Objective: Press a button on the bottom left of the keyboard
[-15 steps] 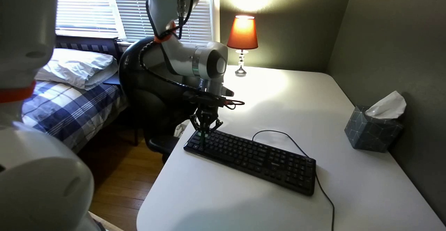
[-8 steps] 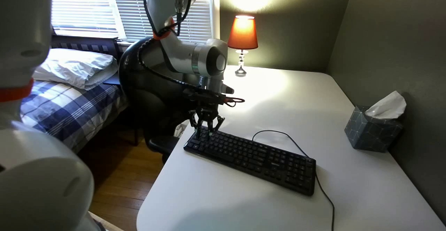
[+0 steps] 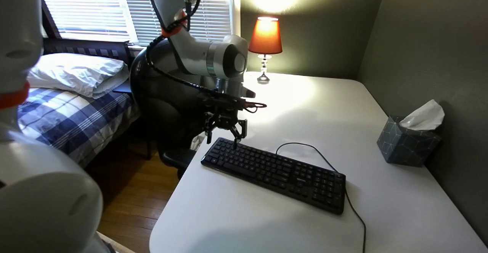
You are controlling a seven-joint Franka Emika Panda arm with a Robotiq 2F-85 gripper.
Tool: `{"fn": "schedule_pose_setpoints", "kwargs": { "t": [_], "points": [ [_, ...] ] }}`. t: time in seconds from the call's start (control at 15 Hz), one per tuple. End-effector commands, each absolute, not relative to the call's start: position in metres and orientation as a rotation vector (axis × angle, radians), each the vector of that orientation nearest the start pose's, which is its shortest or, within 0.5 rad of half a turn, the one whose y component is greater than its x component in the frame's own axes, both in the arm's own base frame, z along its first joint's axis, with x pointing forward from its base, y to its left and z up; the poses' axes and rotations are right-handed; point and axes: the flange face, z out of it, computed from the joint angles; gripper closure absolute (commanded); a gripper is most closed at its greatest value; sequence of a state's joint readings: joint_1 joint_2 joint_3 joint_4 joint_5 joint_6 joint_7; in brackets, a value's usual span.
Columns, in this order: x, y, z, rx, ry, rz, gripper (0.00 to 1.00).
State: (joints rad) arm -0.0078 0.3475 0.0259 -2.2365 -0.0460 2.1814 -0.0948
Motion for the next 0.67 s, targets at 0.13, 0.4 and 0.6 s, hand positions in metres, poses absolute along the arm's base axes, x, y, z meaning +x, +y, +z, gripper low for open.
{"fn": "schedule_pose_setpoints", "kwargs": {
  "t": [0.13, 0.4, 0.6],
  "points": [
    [0.478, 0.009, 0.207, -3.113, -0.181, 0.524, 0.0],
    [0.466, 0.009, 0.222, -3.141, -0.152, 0.436, 0.0],
    [0.456, 0.009, 0.234, -3.164, -0.123, 0.359, 0.0]
  ]
}}
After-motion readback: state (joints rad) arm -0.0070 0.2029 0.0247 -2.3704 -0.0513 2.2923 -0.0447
